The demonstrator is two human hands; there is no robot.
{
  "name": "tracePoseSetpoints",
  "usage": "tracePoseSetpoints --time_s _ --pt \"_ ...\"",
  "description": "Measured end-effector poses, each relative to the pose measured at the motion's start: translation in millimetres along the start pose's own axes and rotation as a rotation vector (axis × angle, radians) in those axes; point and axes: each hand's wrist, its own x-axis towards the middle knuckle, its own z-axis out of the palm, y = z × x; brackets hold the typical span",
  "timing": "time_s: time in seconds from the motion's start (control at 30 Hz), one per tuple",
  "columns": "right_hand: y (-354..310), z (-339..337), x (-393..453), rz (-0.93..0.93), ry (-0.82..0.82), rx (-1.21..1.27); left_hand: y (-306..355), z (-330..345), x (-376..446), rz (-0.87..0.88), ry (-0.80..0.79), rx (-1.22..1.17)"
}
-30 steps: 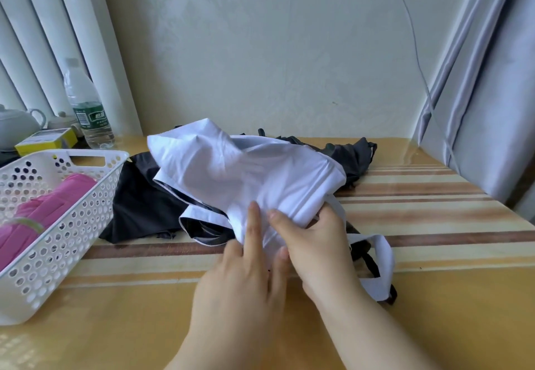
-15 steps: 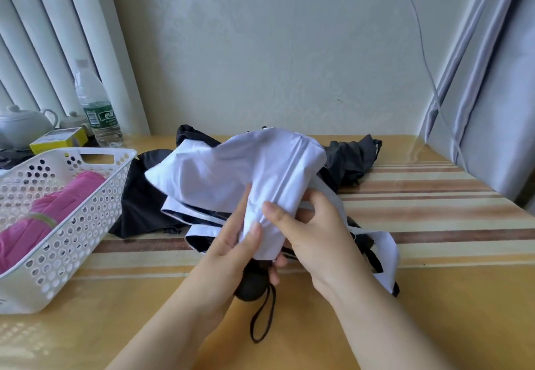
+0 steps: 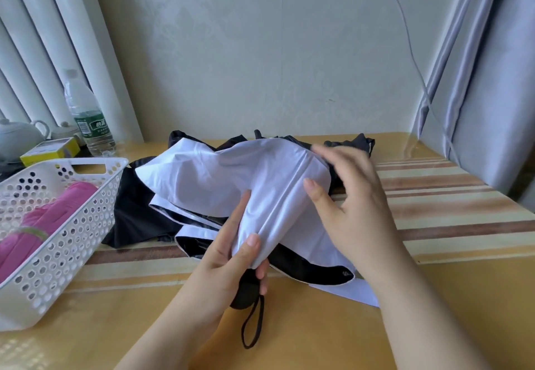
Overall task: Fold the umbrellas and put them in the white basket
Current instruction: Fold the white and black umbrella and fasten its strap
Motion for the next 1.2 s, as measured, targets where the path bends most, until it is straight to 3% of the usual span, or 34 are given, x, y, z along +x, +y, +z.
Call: tracePoseSetpoints --time_s 0.07,0.27,0.37,0.5,0.63,0.83,1.0,1.07,1.13,1.2 --pt "4.7 -2.8 2.0 0.022 -0.097 0.072 1.8 -0.8 -1.6 -0.025 -0.015 0.035" --pt "10.9 -17.5 8.9 -0.02 -0.143 0.238 16.3 1.1 -6.6 -0.09 -0.053 0.101" --pt "7.6 -21.2 7.8 0.113 -0.216 0.404 20.2 2.3 -8.5 -0.113 -0.061 0.144" --pt "4.6 -20.1 9.1 0.133 -0.157 0.265 18.7 5.3 -8.2 -0.092 -0.115 0.17" --pt "0.9 -18.5 8.0 0.164 -0.058 0.277 13.7 8.0 -7.4 -0.071 -0.196 0.156" --pt "1.8 -15.7 7.5 0.3 0.0 0.223 23.0 22.3 -11.1 -0.082 -0.039 0.203" --pt "4.0 -12.6 5.6 0.367 0.027 0.179 25.0 24.3 -13.5 -0.017 -0.063 0.287" --pt "2.8 -8.2 3.8 0.284 0.143 0.017 25.1 24.2 -12.3 0.001 -0.087 0.299" --pt "0.0 -5.3 3.9 0.025 0.226 -0.173 25.0 23.9 -10.3 0.012 -0.097 0.278" --pt "-2.1 0.5 2.5 -0.221 0.119 -0.214 25.6 23.3 -8.2 -0.001 -0.081 0.263"
